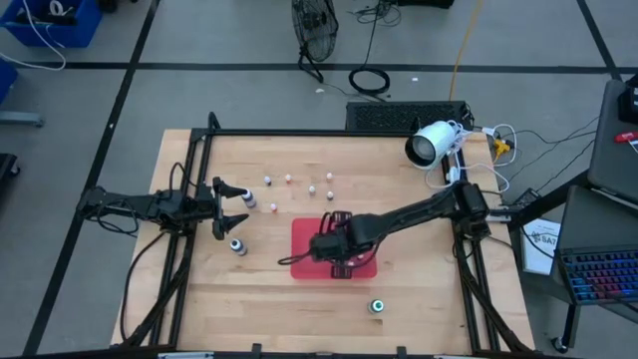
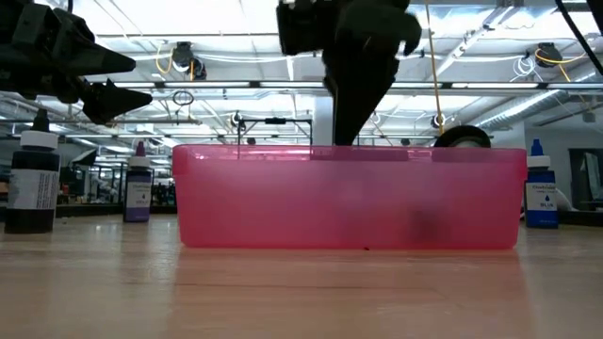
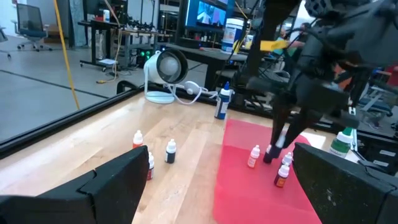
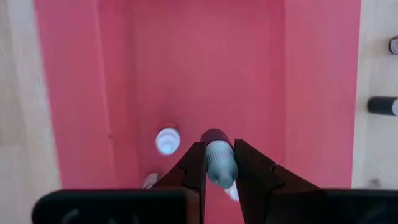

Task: Pick & Place food coloring
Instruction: Put the small black food coloring bottle into the pink bin

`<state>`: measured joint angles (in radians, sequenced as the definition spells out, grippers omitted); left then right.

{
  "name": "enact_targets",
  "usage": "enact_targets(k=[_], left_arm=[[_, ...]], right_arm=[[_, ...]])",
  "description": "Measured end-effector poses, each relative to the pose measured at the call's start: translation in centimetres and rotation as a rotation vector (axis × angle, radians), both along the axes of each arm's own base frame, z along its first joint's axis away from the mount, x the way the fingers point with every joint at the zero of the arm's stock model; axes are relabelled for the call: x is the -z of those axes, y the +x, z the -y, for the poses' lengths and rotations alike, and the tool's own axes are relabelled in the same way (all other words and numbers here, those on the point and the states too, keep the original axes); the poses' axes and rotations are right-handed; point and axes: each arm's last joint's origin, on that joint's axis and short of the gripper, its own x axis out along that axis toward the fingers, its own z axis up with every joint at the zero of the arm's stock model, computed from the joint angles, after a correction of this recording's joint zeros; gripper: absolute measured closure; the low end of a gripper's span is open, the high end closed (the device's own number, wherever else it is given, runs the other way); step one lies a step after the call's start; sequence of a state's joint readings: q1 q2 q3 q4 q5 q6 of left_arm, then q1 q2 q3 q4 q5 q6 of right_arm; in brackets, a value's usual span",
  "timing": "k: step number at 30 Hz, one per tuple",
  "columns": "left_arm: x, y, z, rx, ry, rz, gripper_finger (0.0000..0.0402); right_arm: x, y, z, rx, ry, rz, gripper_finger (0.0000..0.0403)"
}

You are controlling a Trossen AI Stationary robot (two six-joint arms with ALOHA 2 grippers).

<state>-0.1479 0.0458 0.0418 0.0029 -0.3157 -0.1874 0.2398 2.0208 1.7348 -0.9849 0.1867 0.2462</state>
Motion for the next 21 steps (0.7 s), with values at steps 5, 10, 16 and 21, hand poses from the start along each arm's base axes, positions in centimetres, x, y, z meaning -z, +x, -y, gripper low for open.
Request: enact_targets(k=[5,10,16,21], left_arm=[[0.0,0.0,0.0,0.000,0.000,0.000,0.0009],[0.0,0.0,0.0,0.000,0.000,0.001,0.0009],[0.0,0.0,0.0,0.000,0.000,0.000,0.0009],[0.0,0.0,0.0,0.000,0.000,0.000,0.0009]], right_arm=[[2.0,1.1,0.4,-0.009,-0.005,-0.014,0.0359],[4.1,1.4,1.3,-0.017,-0.024,-0.099,0.0359],[4.9,1.6,2.2,0.000,-0.017,-0.133,0.0359],[4.9,1.6,2.1,0.005,0.024,-0.138,0.0347]])
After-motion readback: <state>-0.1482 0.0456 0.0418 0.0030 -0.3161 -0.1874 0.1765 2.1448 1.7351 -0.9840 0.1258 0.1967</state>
